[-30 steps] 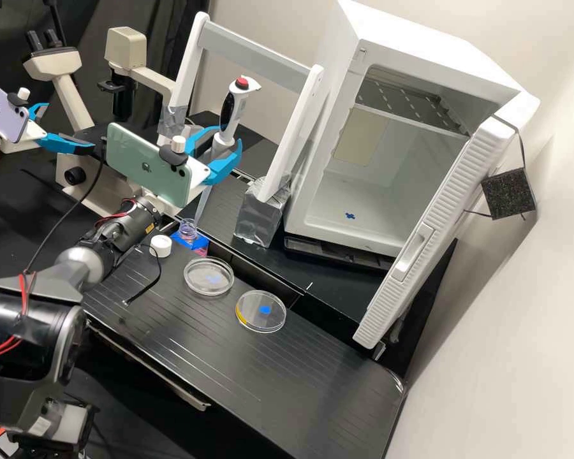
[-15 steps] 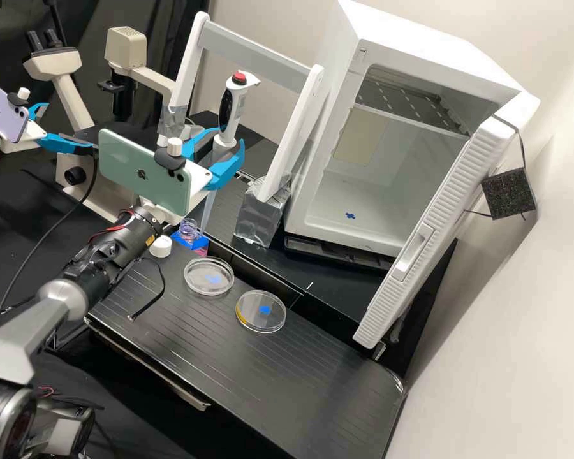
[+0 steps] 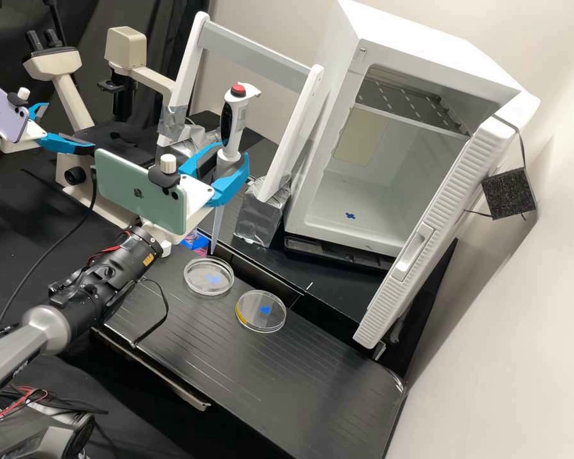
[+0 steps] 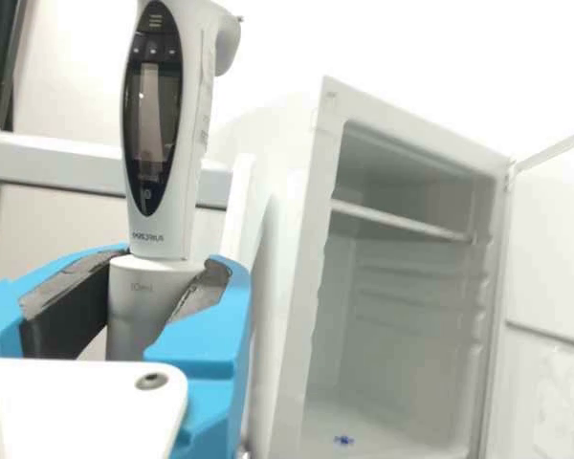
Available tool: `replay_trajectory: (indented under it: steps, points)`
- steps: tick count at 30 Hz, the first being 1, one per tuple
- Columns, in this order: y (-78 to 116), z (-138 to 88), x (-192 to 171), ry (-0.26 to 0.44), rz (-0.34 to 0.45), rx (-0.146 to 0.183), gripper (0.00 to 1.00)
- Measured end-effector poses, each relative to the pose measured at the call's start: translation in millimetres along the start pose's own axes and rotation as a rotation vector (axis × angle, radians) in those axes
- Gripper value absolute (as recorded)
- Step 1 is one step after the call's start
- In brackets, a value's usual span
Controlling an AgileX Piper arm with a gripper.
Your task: Use the pipette
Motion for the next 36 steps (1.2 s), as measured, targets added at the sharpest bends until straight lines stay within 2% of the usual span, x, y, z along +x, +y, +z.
replay_trajectory:
  steps: [5,15,18,22,26,30,33,36]
  points:
    - [-7.2,4.1,1.3,-0.023,-0.042,-0.004,0.00]
    - [-8.5,4.0,1.8,-0.022,-0.048,-0.010,0.00]
    - [-7.9,0.3,3.0,-0.007,-0.049,-0.003,0.00]
    - [-4.5,-7.9,7.6,0.024,-0.042,-0.015,0.00]
    - [-0.3,-19.2,21.9,0.064,-0.038,0.001,0.00]
    - [1.6,-30.1,44.1,0.114,-0.071,0.021,0.00]
    - [-1.4,-38.5,65.4,0.145,-0.140,0.021,0.00]
    - [-6.3,-43.6,87.6,0.145,-0.206,0.039,0.00]
